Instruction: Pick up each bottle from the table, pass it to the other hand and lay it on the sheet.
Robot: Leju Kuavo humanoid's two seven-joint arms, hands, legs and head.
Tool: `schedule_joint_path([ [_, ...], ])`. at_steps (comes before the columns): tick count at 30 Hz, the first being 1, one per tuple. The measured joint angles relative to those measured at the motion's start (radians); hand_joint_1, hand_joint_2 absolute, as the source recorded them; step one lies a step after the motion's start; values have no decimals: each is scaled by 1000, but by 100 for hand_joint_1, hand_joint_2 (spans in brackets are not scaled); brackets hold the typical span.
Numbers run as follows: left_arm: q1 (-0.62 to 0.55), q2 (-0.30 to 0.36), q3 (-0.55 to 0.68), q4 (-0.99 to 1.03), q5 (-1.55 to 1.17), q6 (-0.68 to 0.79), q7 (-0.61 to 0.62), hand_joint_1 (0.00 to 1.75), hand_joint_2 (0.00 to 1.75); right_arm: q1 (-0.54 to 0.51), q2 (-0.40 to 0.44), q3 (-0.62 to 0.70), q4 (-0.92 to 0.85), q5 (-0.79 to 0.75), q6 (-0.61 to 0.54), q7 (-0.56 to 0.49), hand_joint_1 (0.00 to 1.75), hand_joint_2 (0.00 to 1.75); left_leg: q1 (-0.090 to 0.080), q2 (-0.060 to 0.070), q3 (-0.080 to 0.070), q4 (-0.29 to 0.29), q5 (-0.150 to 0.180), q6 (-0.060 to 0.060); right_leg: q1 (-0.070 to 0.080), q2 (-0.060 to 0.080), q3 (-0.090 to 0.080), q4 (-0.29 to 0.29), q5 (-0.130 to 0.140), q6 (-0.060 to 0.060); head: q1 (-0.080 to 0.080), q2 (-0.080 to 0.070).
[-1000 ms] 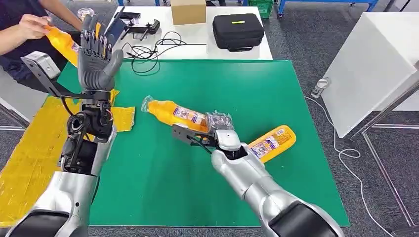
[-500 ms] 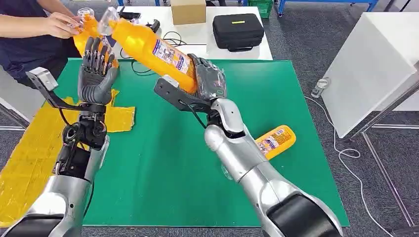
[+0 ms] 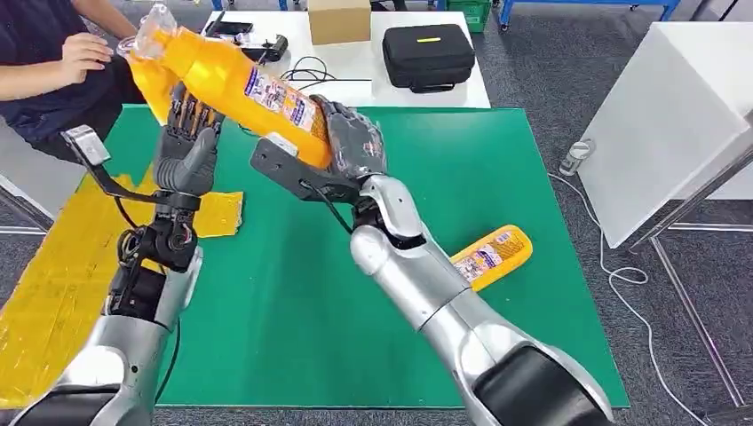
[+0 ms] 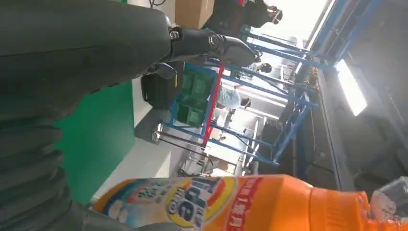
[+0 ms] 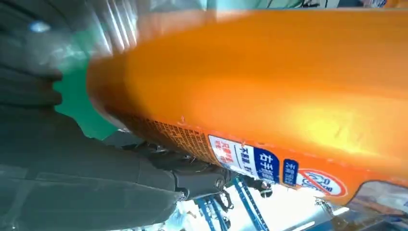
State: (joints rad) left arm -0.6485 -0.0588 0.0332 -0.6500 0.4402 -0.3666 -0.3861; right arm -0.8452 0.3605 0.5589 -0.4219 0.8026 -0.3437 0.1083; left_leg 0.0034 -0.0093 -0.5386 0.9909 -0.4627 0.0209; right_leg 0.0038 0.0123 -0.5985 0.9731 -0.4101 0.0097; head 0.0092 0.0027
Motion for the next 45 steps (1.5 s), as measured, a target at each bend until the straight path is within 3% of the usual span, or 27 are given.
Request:
schedule_joint_path([
  [14,9,-17,-1,-53,0,33,10,0,175,2,0,56,23,-30,44,23,175,175,0,0,0,0,0,0,1,0,0,0,0,0,0,0],
  [26,27,-16,-13,-66,14,50,-21,0,175,49,-1,378,18,-299,122,130,175,175,0,0,0,0,0,0,1,0,-1,0,0,0,0,0],
  [35,68,-16,-13,-94,20,65,-10,0,175,32,-12,503,11,-390,124,187,175,175,-1,1,0,0,0,0,0,0,0,0,0,0,0,0],
  [36,70,-16,-13,-100,18,63,-5,175,175,27,-14,515,11,-402,124,192,175,175,-1,1,0,0,0,0,0,0,0,0,0,0,0,0],
  [45,72,-19,-13,-116,-19,56,-2,175,175,-7,-25,578,13,-449,118,209,175,175,-1,1,0,0,0,0,1,0,-1,0,0,0,0,0],
])
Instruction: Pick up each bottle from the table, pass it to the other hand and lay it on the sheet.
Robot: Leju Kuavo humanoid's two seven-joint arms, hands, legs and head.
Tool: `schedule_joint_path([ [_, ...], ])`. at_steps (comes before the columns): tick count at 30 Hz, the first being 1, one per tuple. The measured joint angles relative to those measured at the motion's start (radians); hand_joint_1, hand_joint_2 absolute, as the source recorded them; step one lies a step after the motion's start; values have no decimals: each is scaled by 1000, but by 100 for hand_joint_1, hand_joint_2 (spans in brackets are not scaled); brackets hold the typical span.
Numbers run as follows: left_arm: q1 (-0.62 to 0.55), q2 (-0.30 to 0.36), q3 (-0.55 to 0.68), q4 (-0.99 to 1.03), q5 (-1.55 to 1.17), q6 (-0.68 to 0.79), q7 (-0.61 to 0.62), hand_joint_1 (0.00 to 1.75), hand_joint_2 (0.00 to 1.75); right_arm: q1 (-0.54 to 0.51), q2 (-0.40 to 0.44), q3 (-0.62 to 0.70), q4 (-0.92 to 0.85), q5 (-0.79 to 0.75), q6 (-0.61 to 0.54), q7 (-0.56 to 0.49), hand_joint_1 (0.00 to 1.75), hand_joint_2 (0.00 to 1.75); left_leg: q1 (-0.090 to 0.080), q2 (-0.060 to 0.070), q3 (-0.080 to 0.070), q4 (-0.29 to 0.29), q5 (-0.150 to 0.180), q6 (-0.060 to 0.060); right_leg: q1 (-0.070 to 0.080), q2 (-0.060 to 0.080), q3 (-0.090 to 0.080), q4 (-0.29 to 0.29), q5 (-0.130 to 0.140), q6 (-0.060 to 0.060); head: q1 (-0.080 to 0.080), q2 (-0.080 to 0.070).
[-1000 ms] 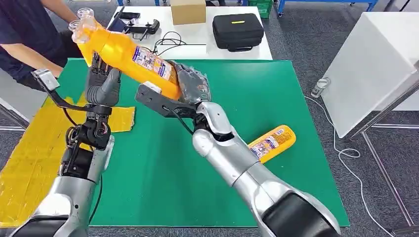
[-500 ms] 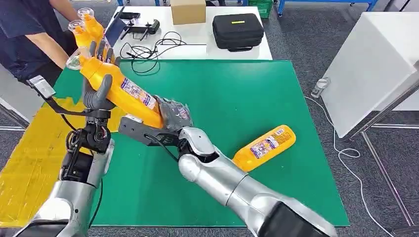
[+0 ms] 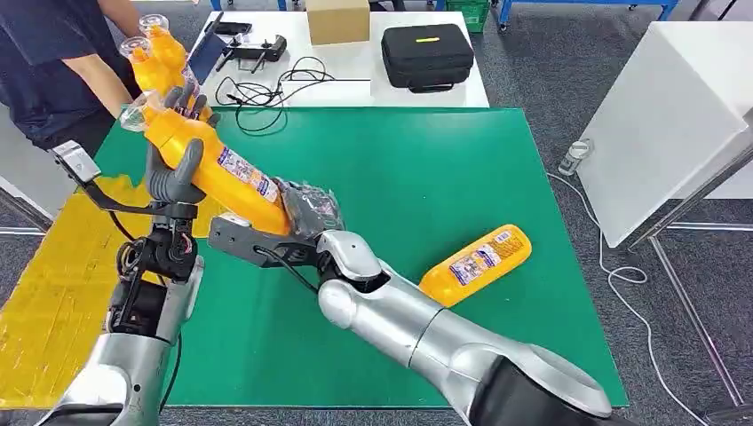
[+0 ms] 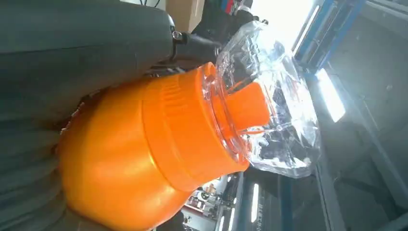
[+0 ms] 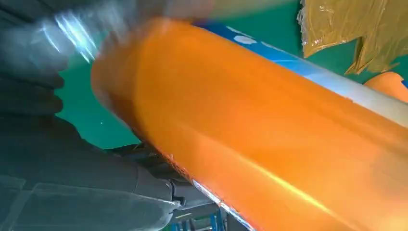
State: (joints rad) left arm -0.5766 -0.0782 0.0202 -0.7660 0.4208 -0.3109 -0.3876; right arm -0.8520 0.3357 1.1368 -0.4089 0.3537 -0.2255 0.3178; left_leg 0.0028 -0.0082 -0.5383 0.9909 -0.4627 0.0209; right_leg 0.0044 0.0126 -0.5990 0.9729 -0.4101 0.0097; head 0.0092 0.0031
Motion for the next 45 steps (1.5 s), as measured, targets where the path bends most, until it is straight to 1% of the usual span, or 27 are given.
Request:
schedule_joint_path([
  [12,1,2,-1,-5,-17,-21,-4,175,175,-11,-3,24,14,3,-17,0,175,175,0,0,0,0,0,0,0,0,0,0,0,0,0,0],
  [13,1,3,-1,-6,-17,-22,-6,175,175,-12,-3,26,15,4,-23,0,131,175,0,0,0,0,0,0,0,0,0,0,0,0,0,0],
  [14,1,4,-1,-6,-17,-22,-7,175,175,-12,-3,27,18,5,-28,-2,0,175,0,0,0,0,0,0,0,0,0,0,0,0,0,0],
  [15,1,5,-1,-7,-17,-23,-8,175,175,-14,-3,28,20,6,-29,-4,0,0,0,0,0,0,0,0,0,0,0,0,0,0,0,0],
  [18,0,8,-1,-8,-19,-22,-9,175,175,-16,-3,40,26,16,-35,-15,0,0,0,0,0,0,0,0,0,0,0,0,0,0,0,0],
  [20,-2,13,-1,-8,-46,7,-13,175,175,-15,-3,54,30,22,-52,-39,0,0,0,0,0,0,0,0,0,0,0,0,0,0,0,0],
  [26,-27,38,-4,6,-181,165,-95,175,175,-24,-2,31,64,49,-93,-111,0,0,0,-1,0,0,0,0,0,0,0,0,0,0,0,0],
  [40,-58,57,-2,35,-200,185,-106,175,175,-24,9,13,88,57,-100,-121,0,0,0,-1,0,0,0,0,0,0,0,0,0,0,0,0],
  [43,-72,66,-2,52,-246,232,-126,175,175,-24,8,0,92,86,-109,-122,0,0,0,-1,0,0,0,0,0,0,0,0,0,0,0,0],
  [45,-93,74,0,82,-307,300,-158,175,175,-24,4,-29,93,121,-119,-131,0,0,0,-1,0,0,0,0,0,0,0,0,0,0,0,0],
])
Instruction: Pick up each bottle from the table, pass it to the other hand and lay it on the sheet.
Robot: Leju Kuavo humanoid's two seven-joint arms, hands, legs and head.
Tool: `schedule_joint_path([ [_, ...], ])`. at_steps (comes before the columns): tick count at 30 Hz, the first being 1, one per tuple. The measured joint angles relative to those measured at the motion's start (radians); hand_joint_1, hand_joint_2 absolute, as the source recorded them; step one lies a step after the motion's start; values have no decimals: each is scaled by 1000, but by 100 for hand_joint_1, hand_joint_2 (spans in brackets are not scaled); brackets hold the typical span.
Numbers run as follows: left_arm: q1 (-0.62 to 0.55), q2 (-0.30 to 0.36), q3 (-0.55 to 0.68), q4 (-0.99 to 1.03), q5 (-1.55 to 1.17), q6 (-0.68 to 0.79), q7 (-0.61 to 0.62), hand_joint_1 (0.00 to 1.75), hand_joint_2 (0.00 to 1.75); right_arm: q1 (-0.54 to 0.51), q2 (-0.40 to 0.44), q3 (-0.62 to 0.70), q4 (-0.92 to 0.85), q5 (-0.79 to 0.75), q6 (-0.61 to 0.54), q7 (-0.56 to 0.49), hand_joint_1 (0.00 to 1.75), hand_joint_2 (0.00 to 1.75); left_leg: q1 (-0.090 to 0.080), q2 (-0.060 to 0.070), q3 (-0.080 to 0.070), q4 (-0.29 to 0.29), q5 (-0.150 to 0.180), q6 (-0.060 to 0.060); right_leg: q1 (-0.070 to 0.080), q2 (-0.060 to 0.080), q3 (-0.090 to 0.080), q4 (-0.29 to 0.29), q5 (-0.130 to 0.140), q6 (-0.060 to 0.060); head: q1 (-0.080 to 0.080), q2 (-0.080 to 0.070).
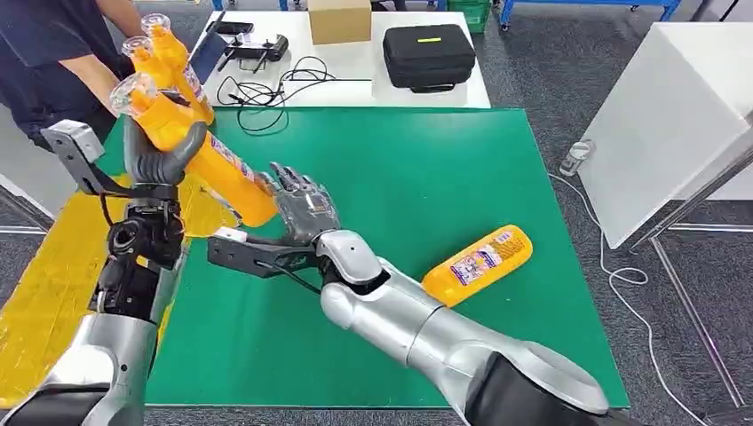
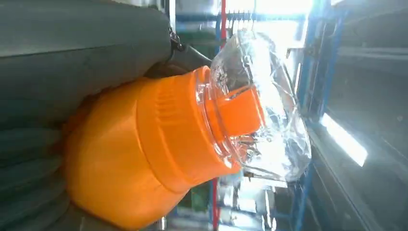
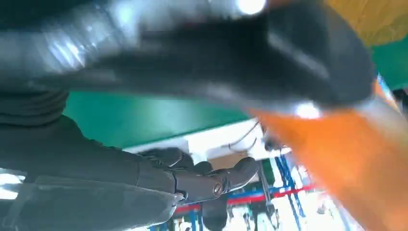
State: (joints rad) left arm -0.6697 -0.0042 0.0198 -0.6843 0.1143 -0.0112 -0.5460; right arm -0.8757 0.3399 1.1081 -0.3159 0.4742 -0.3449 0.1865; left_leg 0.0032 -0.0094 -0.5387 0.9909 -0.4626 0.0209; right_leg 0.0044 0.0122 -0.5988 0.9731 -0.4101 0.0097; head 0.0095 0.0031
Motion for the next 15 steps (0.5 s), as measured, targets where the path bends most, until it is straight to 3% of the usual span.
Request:
schedule_joint_path([
  [4,-22,19,-1,38,-144,206,-49,175,175,0,-11,-61,0,53,-6,-13,0,0,0,1,0,0,0,0,0,1,0,0,0,0,0,0],
  [8,-32,38,-34,67,-644,640,61,175,175,10,-14,-129,-21,124,-11,-53,0,0,0,1,0,0,0,0,1,0,0,0,0,0,0,0],
  [12,0,48,20,72,-1364,707,273,175,175,20,-43,-224,-97,181,-11,-90,0,0,0,0,0,0,0,0,0,0,0,0,0,0,0,0],
  [15,30,60,43,98,-1513,709,343,175,175,38,-90,-293,-193,229,-1,-94,0,0,0,1,0,0,0,0,0,0,0,0,0,0,0,0],
])
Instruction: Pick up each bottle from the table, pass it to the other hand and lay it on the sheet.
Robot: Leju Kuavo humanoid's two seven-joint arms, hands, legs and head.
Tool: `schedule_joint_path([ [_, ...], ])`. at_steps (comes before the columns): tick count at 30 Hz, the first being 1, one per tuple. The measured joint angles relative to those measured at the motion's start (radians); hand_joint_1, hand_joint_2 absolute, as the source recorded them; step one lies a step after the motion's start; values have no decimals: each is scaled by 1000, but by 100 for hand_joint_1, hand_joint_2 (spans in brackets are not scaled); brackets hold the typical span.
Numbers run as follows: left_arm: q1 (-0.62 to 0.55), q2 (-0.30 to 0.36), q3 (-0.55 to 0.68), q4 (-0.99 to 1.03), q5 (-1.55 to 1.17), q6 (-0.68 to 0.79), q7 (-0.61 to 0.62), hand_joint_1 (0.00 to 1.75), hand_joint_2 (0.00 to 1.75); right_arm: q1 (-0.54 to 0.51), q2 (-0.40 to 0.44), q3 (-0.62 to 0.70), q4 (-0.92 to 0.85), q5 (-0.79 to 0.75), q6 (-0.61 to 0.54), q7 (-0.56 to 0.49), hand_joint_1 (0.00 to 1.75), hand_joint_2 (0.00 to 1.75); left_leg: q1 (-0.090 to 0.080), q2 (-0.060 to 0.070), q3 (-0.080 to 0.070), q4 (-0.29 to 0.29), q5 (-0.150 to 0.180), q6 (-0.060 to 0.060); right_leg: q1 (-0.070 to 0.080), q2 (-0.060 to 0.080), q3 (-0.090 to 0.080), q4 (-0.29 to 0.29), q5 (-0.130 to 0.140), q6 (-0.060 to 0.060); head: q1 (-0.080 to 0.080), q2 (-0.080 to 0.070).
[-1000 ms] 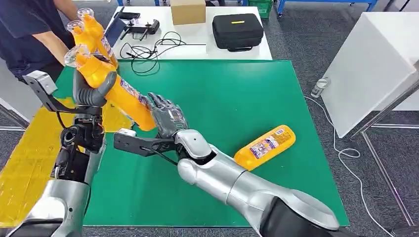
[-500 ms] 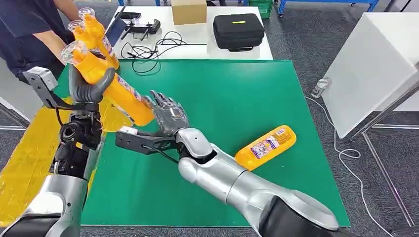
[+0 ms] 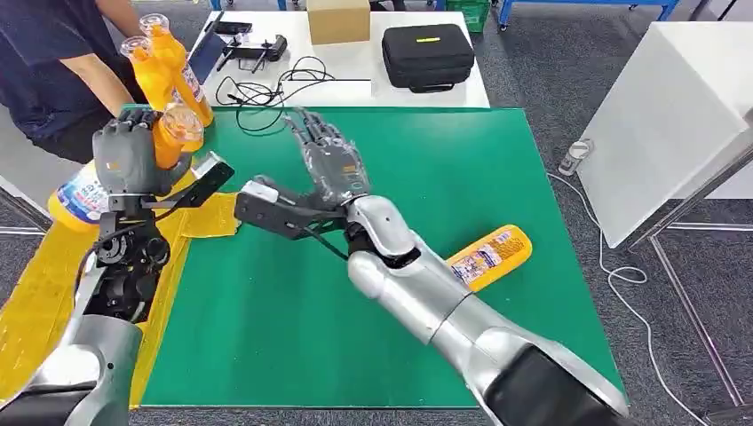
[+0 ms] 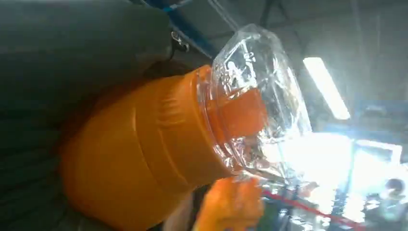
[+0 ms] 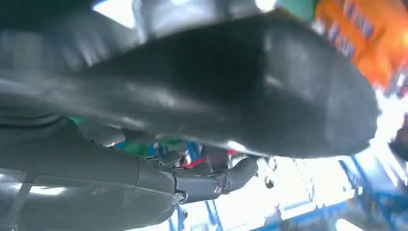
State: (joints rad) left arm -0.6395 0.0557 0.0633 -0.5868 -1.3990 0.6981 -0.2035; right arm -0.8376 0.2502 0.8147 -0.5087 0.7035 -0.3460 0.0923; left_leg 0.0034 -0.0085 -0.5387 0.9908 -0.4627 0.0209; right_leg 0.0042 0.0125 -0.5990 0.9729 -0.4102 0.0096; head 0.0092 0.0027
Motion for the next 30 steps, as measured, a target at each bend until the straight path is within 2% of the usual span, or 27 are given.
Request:
schedule_joint_path([
  [6,51,34,15,46,-140,1,92,175,175,87,-111,-176,-236,110,69,-3,0,0,-1,-2,0,0,0,0,-2,-1,0,0,0,0,0,0],
  [11,81,68,-67,118,-161,1,190,175,175,135,-157,-291,-347,130,114,-43,0,0,-1,0,0,0,0,0,-2,0,0,0,0,0,0,0],
  [18,147,80,-168,204,-161,2,196,175,175,148,-180,-362,-392,117,158,-93,0,0,-1,0,0,0,0,0,-1,0,-1,0,0,0,0,0],
  [23,168,70,-192,263,-150,-4,146,175,175,148,-191,-372,-392,106,168,-114,0,0,-1,0,0,0,0,0,-1,0,-1,0,0,0,0,0],
  [24,172,66,-198,271,-151,-7,139,10,175,148,-194,-372,-392,102,168,-118,0,0,-1,0,0,0,0,0,-1,0,-1,0,0,0,0,0],
  [25,175,63,-202,276,-152,-8,137,0,175,148,-196,-372,-392,100,168,-119,0,0,-1,0,0,0,0,0,-1,0,-1,0,0,0,0,0],
  [26,178,58,-207,283,-152,-19,137,0,175,149,-199,-372,-391,97,168,-121,0,0,-1,0,0,0,0,0,-1,0,-1,0,0,0,0,0],
  [27,180,53,-210,289,-153,-34,142,0,0,149,-201,-372,-390,93,168,-126,0,0,-1,0,0,0,0,0,-1,0,-1,0,0,0,0,0],
  [30,181,41,-213,300,-139,-87,144,0,0,150,-208,-372,-383,87,174,-134,0,0,-1,-1,0,0,0,0,-2,0,-1,0,0,0,0,0],
])
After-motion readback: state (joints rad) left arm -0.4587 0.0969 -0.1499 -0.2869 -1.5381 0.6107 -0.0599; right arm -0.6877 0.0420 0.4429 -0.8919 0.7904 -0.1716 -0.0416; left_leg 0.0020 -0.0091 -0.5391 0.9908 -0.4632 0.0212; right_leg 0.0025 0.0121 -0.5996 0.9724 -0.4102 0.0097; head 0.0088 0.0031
